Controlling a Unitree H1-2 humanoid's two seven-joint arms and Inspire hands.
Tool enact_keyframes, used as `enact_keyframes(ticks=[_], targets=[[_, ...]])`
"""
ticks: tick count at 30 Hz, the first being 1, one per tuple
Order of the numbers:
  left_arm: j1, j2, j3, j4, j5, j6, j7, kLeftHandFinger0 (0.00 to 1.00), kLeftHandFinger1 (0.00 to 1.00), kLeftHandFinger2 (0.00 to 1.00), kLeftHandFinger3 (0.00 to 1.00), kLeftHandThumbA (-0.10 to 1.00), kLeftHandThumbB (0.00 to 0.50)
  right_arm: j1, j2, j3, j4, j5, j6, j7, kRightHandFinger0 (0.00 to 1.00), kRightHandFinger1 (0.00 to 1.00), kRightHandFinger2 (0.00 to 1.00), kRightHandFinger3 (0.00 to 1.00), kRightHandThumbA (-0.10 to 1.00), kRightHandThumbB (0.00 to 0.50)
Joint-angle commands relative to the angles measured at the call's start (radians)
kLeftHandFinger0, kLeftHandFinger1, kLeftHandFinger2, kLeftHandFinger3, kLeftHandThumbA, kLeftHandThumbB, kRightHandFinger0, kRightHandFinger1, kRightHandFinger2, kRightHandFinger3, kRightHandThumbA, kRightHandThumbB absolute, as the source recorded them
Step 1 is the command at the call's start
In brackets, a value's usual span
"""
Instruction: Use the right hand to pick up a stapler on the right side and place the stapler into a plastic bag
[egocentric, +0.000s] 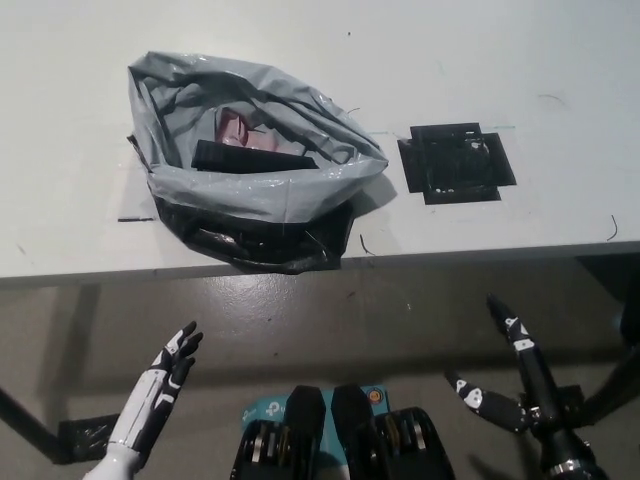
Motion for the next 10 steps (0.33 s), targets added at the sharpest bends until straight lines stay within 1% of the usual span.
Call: enact_keyframes(ticks=[1, 3, 5, 6, 7, 8, 10], targets=[[-0.033, 0.023, 0.010, 0.004, 0.001, -0.037, -0.004, 1.00, 1.00, 1.00, 1.00, 1.00, 0.500, -0.054, -0.005, 0.010, 0.010, 0.025, -0.049, 0.008, 1.00, 1.00, 1.00, 1.00, 0.74, 0.258], [-0.021, 0.020, 0.009, 0.008, 0.001, -0.051, -0.002, 1.00, 1.00, 1.00, 1.00, 1.00, 0.500, -0.042, -0.009, 0.014, -0.001, 0.027, -0.045, 0.015, 1.00, 1.00, 1.00, 1.00, 0.72, 0.253], [-0.015, 0.020, 0.009, 0.006, 0.003, -0.044, 0.000, 1.00, 1.00, 1.00, 1.00, 1.00, 0.500, -0.038, -0.012, 0.020, -0.006, 0.014, -0.040, 0.012, 1.00, 1.00, 1.00, 1.00, 0.71, 0.251], [-0.012, 0.020, 0.007, -0.002, 0.002, -0.030, -0.004, 1.00, 1.00, 1.00, 1.00, 1.00, 0.500, -0.037, -0.020, 0.027, -0.013, -0.008, -0.024, 0.009, 1.00, 1.00, 1.00, 1.00, 0.74, 0.254], [-0.010, 0.020, 0.007, -0.002, -0.001, -0.030, -0.005, 1.00, 1.00, 1.00, 1.00, 1.00, 0.500, -0.036, -0.022, 0.031, -0.013, -0.013, -0.023, 0.010, 1.00, 1.00, 1.00, 1.00, 0.74, 0.246], [0.000, 0.017, 0.009, -0.005, -0.005, -0.027, -0.004, 1.00, 1.00, 1.00, 1.00, 1.00, 0.500, -0.029, -0.024, 0.036, -0.015, -0.010, -0.025, 0.015, 1.00, 1.00, 1.00, 1.00, 0.72, 0.240], [0.004, 0.016, 0.009, -0.006, -0.006, -0.027, -0.004, 1.00, 1.00, 1.00, 1.00, 1.00, 0.500, -0.026, -0.024, 0.038, -0.017, -0.008, -0.025, 0.017, 1.00, 1.00, 1.00, 1.00, 0.72, 0.241]])
